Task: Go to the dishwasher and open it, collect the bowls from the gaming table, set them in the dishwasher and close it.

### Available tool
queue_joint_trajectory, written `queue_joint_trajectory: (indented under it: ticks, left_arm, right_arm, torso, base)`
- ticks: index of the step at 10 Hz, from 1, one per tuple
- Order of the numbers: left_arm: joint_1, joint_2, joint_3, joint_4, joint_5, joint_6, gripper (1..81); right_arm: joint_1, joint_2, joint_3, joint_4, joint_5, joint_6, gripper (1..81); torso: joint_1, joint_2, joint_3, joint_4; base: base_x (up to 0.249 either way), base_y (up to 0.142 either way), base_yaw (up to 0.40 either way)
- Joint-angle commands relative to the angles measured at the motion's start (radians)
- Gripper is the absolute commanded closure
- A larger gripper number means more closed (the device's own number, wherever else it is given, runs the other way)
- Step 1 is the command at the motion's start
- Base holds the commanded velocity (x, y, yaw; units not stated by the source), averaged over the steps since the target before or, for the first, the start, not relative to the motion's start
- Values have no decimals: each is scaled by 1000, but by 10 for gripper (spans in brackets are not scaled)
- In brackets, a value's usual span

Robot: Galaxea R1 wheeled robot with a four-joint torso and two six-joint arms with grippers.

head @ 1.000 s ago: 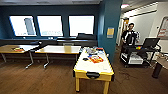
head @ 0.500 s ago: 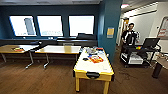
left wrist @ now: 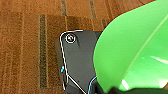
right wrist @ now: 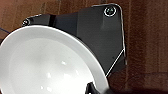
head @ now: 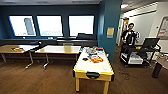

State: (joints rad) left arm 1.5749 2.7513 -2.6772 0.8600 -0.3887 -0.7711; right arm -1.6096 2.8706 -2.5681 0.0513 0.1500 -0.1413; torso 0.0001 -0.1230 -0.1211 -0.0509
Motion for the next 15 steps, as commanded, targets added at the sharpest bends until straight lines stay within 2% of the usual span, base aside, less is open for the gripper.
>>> queue_joint_trajectory:
  ticks: [1, 5, 10, 15]
  left_arm:
    - [-45, -22, -12, 1, 24, 3, 811]
    - [-45, 29, -109, 2, 22, 1, 811]
    - [-51, 45, -112, 1, 25, -2, 811]
    - [-57, 53, -112, -4, 54, -10, 811]
  right_arm:
    - [41, -11, 0, -11, -47, -1, 811]
    - [41, -9, 0, -11, -47, -1, 811]
    - [41, -6, -6, -13, -47, -1, 811]
    - [39, -5, -21, -28, -49, -3, 811]
  torso:
    - [0, 0, 0, 0]
    - [0, 0, 0, 0]
    - [1, 0, 0, 0]
    - [0, 0, 0, 0]
  base:
    - [0, 0, -380]
    - [0, 0, -386]
    - [0, 0, -388]
    - [0, 0, -388]
